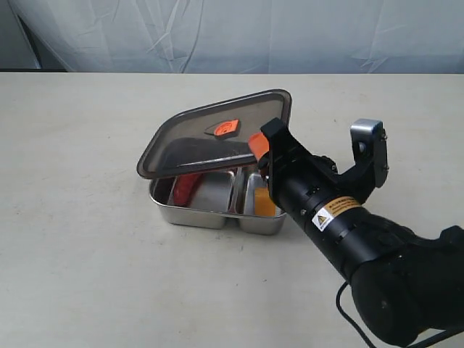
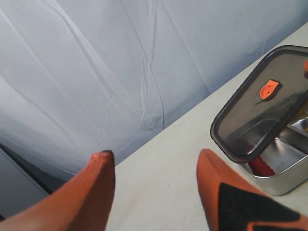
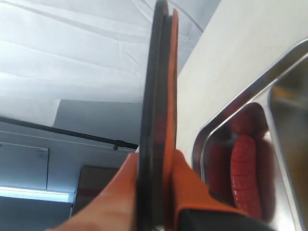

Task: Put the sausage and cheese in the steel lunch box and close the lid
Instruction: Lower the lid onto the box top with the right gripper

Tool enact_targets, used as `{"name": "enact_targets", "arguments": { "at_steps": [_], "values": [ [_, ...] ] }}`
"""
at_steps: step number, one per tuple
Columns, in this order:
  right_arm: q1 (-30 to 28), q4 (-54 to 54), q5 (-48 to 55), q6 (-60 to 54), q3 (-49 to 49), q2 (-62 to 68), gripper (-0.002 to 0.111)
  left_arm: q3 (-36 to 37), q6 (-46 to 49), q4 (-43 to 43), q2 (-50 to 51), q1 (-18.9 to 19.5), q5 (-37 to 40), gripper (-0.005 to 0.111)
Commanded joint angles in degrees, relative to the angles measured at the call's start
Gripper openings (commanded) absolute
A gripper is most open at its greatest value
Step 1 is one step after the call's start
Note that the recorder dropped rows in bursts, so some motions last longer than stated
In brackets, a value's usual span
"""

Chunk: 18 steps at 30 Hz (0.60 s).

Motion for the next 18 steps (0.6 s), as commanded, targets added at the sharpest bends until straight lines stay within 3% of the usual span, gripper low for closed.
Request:
{"name": "enact_targets", "arguments": {
  "at_steps": [1, 18],
  "values": [
    [-0.26, 0.64, -0.04, -0.27, 0.35, 0.26, -0.001, -0.08, -0.58, 0.11, -0.21, -0.38, -0.43, 0.050],
    [-0.26, 3.17, 10.57, -1.96, 0.35, 4.21, -0.001, -0.08, -0.58, 0.21, -0.21, -0.38, -0.43, 0.050]
  ]
}}
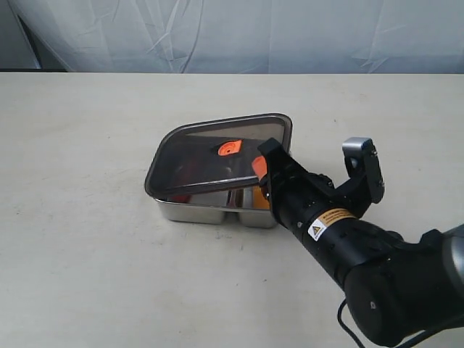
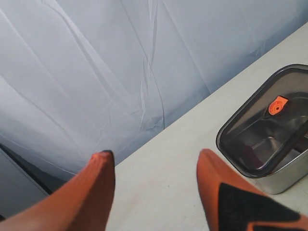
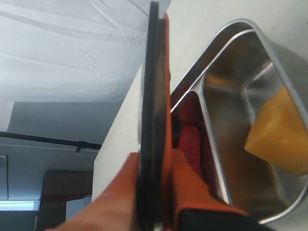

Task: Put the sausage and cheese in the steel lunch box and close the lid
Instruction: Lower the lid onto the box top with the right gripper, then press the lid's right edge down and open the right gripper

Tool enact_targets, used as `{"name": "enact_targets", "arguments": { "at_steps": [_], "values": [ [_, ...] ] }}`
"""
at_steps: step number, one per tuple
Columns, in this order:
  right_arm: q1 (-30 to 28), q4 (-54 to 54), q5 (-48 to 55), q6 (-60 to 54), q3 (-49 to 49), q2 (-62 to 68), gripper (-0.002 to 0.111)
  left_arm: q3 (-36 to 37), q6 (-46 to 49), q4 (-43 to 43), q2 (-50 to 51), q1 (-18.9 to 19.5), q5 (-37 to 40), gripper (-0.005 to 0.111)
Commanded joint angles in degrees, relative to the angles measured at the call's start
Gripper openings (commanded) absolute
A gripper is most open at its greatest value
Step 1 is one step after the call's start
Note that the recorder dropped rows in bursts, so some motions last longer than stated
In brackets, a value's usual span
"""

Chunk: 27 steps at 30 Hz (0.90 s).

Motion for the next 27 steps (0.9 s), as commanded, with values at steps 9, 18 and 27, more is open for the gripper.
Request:
{"name": "enact_targets", "arguments": {
  "at_steps": [9, 18, 27],
  "values": [
    [-0.26, 3.85, 12.13, -6.07, 0.35, 0.61, -0.001, -0.08, -0.58, 0.11, -0.21, -0.38, -0.43, 0.050],
    [-0.26, 6.02, 13.88, -9.95, 0.35, 0.61, -0.001, -0.08, -0.58, 0.11, -0.21, -0.38, -0.43, 0.050],
    [-0.26, 6.02, 15.05, -12.41, 0.35, 0.39, 0.014, -0.08, -0.46, 0.11, -0.21, -0.38, -0.43, 0.050]
  ]
}}
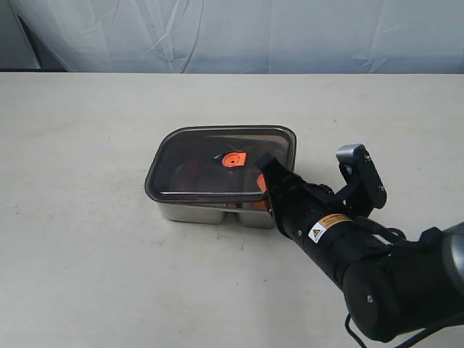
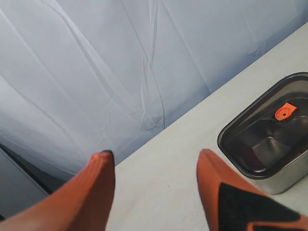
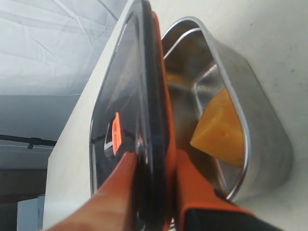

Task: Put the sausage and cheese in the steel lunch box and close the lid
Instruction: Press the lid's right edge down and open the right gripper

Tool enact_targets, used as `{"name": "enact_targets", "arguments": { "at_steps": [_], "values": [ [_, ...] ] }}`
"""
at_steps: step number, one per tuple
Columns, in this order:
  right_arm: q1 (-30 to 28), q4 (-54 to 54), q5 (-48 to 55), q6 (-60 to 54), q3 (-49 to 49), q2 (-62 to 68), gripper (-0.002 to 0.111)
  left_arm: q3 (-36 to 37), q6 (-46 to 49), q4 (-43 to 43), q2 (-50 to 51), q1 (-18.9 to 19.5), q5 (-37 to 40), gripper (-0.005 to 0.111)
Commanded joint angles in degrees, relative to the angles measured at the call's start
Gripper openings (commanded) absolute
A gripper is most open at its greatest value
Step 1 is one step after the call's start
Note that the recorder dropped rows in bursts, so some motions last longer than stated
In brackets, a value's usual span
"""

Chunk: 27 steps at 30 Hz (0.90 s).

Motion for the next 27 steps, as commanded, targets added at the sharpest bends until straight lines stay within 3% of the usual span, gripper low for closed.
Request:
{"name": "enact_targets", "arguments": {
  "at_steps": [1, 5, 7, 27],
  "values": [
    [-0.16, 0.76, 6.33, -4.85, 0.69, 0.24, 0.021, -0.08, -0.35, 0.11, -0.21, -0.38, -0.43, 0.050],
    [-0.16, 0.53, 6.36, -4.85, 0.69, -0.02, 0.047, -0.08, -0.35, 0.51, -0.21, -0.38, -0.58, 0.050],
    [-0.16, 0.44, 6.72, -5.60, 0.69, -0.42, 0.052, -0.08, -0.35, 0.50, -0.21, -0.38, -0.47, 0.050],
    [-0.26, 4.89, 13.25, -20.08, 0.69, -8.03, 0.053, -0.08, -0.35, 0.50, -0.21, -0.38, -0.47, 0.050]
  ]
}}
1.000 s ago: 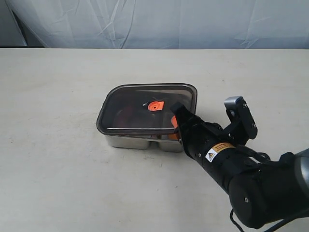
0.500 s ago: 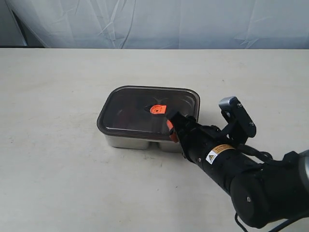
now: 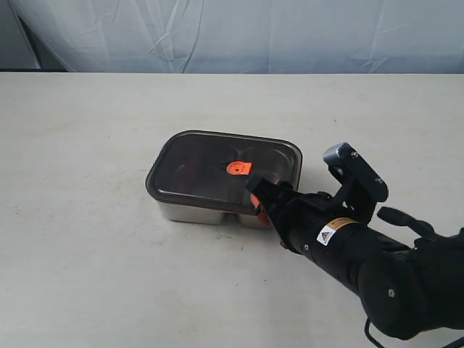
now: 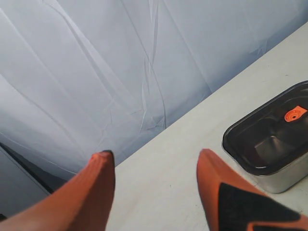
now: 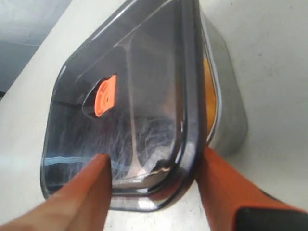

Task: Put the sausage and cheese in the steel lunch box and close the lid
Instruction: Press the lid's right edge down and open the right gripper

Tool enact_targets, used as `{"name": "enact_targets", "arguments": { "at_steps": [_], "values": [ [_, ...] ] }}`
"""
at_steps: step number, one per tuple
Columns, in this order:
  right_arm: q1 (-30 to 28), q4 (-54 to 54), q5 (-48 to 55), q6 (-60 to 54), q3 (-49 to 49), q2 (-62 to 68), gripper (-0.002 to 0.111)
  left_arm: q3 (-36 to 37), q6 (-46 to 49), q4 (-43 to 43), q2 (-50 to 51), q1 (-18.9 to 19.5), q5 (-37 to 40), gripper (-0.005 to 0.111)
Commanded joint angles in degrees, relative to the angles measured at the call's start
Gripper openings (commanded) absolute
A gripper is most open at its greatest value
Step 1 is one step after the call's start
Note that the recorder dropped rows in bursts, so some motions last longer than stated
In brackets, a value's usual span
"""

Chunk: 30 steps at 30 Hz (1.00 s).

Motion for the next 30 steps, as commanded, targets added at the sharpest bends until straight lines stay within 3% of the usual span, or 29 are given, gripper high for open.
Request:
{"name": "enact_targets", "arguments": {
  "at_steps": [1, 15, 30],
  "values": [
    [-0.26, 3.30, 1.47, -4.71, 0.34, -1.90, 0.053, -0.08, -0.35, 0.13, -0.21, -0.38, -0.47, 0.050],
    [-0.26, 7.77, 6.34, -12.51, 0.34, -2.26, 0.053, -0.08, -0.35, 0.13, -0.21, -0.38, -0.47, 0.050],
    [-0.26, 18.36, 12.12, -29.48, 0.34, -4.17, 0.053, -0.08, -0.35, 0.13, -0.21, -0.38, -0.47, 0.050]
  ]
}}
